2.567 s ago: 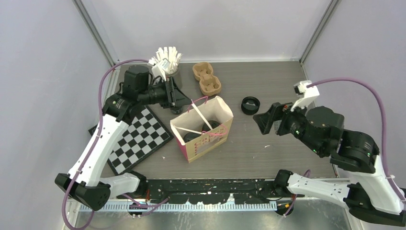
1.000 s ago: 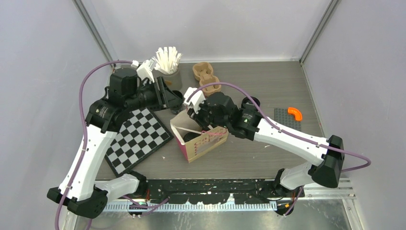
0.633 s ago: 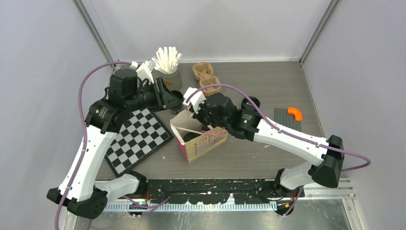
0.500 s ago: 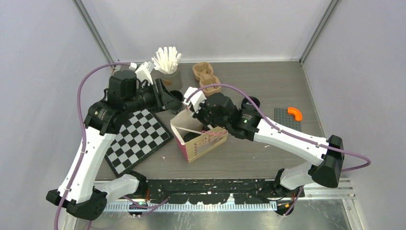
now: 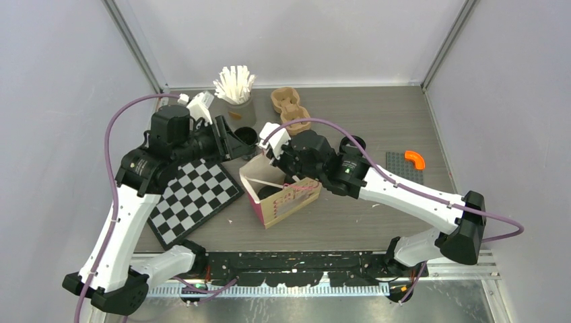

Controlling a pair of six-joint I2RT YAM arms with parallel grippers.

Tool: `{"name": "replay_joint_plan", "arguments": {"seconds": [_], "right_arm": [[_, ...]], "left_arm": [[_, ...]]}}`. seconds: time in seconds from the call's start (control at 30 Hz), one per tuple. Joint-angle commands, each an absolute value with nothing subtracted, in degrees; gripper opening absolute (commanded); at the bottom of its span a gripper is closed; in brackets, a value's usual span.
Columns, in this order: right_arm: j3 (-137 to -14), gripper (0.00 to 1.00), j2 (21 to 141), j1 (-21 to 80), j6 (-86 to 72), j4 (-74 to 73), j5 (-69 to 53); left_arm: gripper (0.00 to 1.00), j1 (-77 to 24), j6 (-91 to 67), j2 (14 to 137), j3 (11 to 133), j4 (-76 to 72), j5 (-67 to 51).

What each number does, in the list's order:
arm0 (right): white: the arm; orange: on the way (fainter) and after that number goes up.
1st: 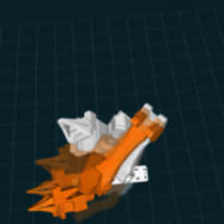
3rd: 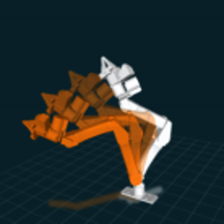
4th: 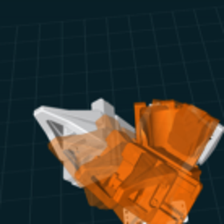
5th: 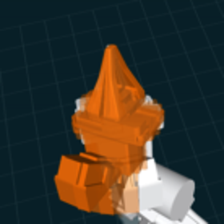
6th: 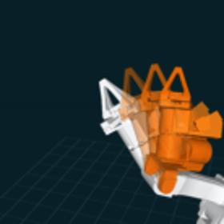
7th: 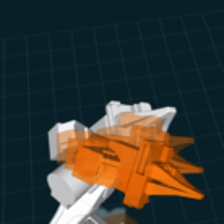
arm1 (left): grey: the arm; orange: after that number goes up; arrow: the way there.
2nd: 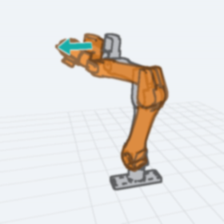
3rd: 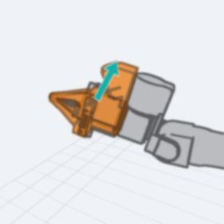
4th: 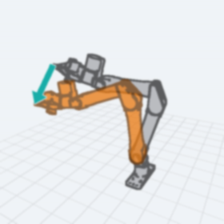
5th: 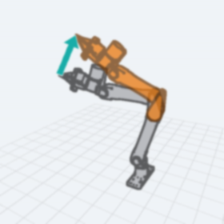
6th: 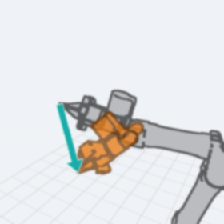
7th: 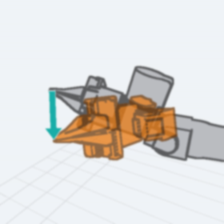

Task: Pack the takeout coffee

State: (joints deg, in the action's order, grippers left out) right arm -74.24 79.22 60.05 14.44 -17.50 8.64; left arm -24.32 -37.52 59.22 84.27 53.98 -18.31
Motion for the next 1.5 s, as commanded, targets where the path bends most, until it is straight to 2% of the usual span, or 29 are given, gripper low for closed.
{"name": "replay_joint_plan", "arguments": {"seconds": [0.0,0.1,0.37,0.6,0.7,1.27,1.47], "right_arm": [[-75.0,0.23,78.4,60.3,14.1,-15.3,7.6],[-75.3,0.28,79.3,60.3,14.1,-15.2,8.2],[-76.1,0.28,81.0,60.4,14.0,-16.0,8.9],[-77.0,0.1,80.7,60.3,14.0,-16.4,10.7],[-77.2,0.07,79.4,60.3,14.9,-17.6,11.3],[-72.2,0.07,73.7,60.3,14.2,-18.0,13.7],[-71.8,0.12,71.5,60.3,21.7,-21.9,3.2]], "left_arm": [[0.42,-24.4,-37.8,58.5,84.2,53.5,-17.7],[0.43,-24.4,-37.7,58.7,84.5,53.5,-17.9],[0.43,-24.4,-36.7,58.6,85.2,54.5,-17.4],[0.44,-24.4,-36.0,58.5,85.3,54.9,-17.0],[0.44,-24.4,-36.0,58.4,85.1,54.9,-16.8],[0.44,-24.4,-39.2,58.4,83.5,52.3,-16.8],[0.44,-24.4,-39.1,57.8,83.1,53.1,-15.9]]}}
